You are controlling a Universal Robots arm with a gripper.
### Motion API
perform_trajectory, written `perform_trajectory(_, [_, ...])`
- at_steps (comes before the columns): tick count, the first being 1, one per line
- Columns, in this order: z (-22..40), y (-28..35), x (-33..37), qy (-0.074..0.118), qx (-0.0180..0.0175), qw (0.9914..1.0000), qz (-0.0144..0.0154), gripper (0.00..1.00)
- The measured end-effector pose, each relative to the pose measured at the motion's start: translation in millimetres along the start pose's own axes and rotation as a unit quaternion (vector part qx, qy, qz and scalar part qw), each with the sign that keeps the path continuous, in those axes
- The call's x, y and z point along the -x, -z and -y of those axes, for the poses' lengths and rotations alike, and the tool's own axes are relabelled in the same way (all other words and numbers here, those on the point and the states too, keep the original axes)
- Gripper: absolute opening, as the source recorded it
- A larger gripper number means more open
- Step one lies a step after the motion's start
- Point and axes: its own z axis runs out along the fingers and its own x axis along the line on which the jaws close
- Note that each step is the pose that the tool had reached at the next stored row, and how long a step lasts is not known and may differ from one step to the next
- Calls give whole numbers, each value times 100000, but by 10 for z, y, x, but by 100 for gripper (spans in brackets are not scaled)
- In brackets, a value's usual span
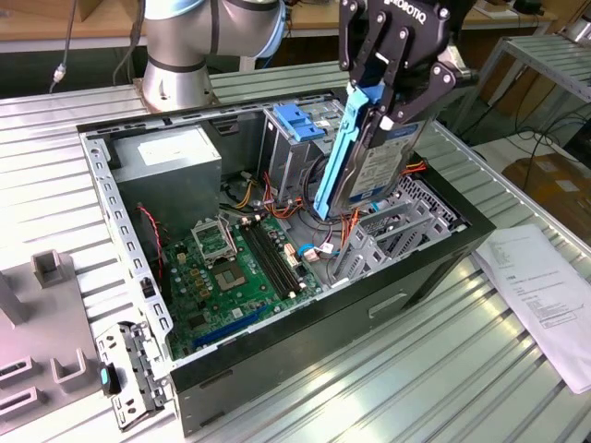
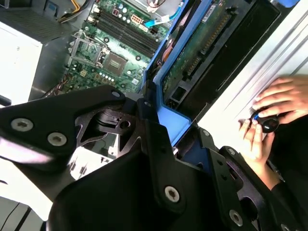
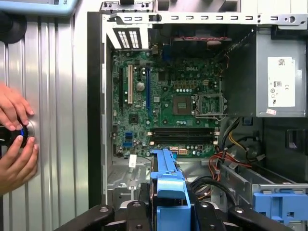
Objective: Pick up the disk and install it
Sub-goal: 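Insert the disk into the insertion slot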
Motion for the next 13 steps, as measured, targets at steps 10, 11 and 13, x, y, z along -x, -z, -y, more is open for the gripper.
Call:
perform_trajectory(10, [382, -50, -82, -16, 10, 100000, 1, 37])
perform_trajectory(11, [420, -57, -91, -23, 11, 100000, 4, 37])
perform_trajectory(13, [472, -66, -103, -33, 11, 100000, -4, 37])
